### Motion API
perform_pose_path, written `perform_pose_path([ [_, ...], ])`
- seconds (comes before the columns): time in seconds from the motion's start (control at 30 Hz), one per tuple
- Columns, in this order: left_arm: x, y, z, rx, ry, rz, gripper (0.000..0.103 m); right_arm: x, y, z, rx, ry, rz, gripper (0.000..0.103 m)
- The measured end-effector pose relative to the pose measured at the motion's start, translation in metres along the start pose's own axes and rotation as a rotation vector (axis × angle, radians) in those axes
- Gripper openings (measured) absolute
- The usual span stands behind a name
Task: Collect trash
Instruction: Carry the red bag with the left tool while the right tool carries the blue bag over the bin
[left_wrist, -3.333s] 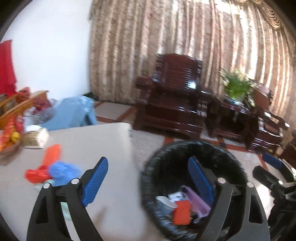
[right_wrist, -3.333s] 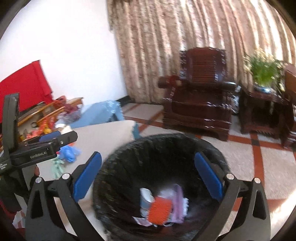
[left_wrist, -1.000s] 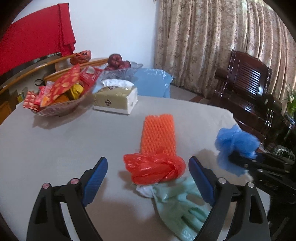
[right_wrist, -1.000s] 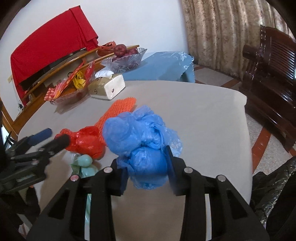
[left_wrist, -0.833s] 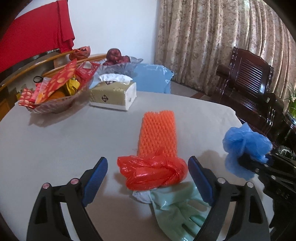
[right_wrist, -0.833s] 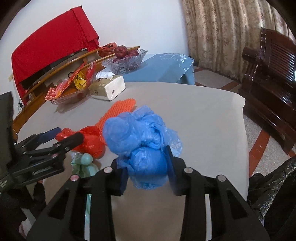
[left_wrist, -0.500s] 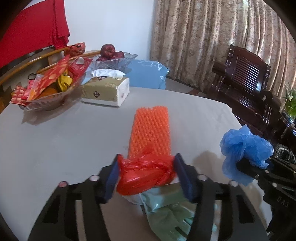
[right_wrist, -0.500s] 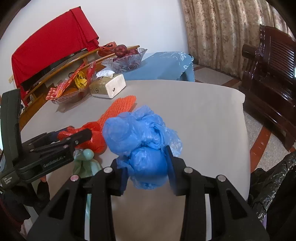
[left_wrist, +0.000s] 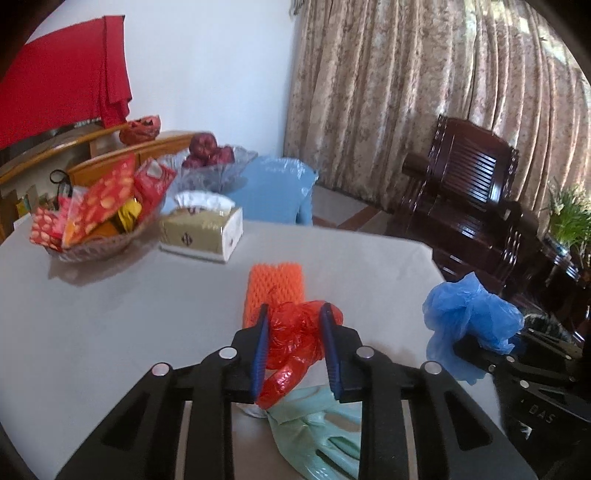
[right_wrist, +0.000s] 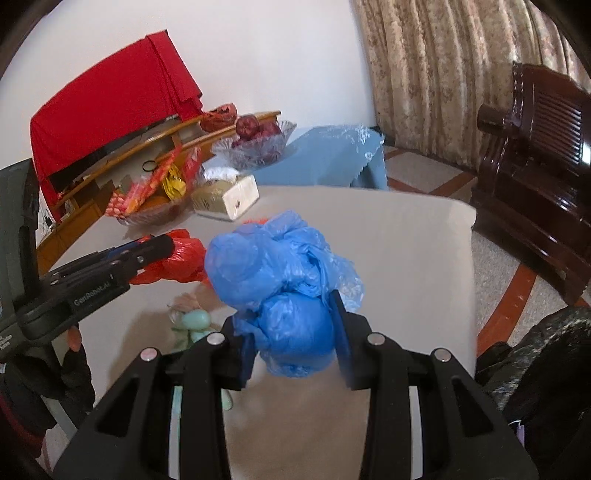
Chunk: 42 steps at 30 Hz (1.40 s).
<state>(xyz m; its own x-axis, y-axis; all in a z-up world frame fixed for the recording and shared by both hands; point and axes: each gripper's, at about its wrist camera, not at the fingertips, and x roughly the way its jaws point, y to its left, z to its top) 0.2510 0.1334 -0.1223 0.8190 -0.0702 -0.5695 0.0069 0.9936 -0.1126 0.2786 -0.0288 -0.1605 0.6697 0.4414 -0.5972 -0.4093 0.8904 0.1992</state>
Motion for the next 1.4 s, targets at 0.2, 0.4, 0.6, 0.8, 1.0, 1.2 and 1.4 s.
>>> perform_pose_path([
  [0.2, -0.037, -0.008, 0.010, 0.000, -0.049, -0.014, 0.026, -0.036, 0.002, 0.006, 0.006, -0.054, 0.000, 0.034],
  [0.4, -0.068, -0.025, 0.010, 0.020, -0.062, -0.028, 0.026, -0.073, 0.002, 0.001, 0.008, -0.079, -0.010, 0.035],
  [0.6, -0.094, -0.048, 0.002, 0.042, -0.070, -0.058, 0.026, -0.109, -0.001, -0.009, 0.028, -0.098, -0.021, 0.035],
  [0.8, -0.116, -0.074, -0.006, 0.068, -0.080, -0.103, 0.026, -0.146, -0.008, -0.020, 0.039, -0.126, -0.049, 0.035],
  [1.0, -0.126, -0.104, -0.012, 0.099, -0.082, -0.151, 0.026, -0.180, -0.024, -0.037, 0.060, -0.144, -0.094, 0.035],
  [1.2, -0.132, -0.144, -0.022, 0.155, -0.076, -0.215, 0.026, -0.211, -0.050, -0.060, 0.104, -0.158, -0.157, 0.035],
  [1.4, -0.125, -0.184, -0.032, 0.199, -0.046, -0.296, 0.026, -0.234, -0.080, -0.083, 0.148, -0.161, -0.231, 0.035],
])
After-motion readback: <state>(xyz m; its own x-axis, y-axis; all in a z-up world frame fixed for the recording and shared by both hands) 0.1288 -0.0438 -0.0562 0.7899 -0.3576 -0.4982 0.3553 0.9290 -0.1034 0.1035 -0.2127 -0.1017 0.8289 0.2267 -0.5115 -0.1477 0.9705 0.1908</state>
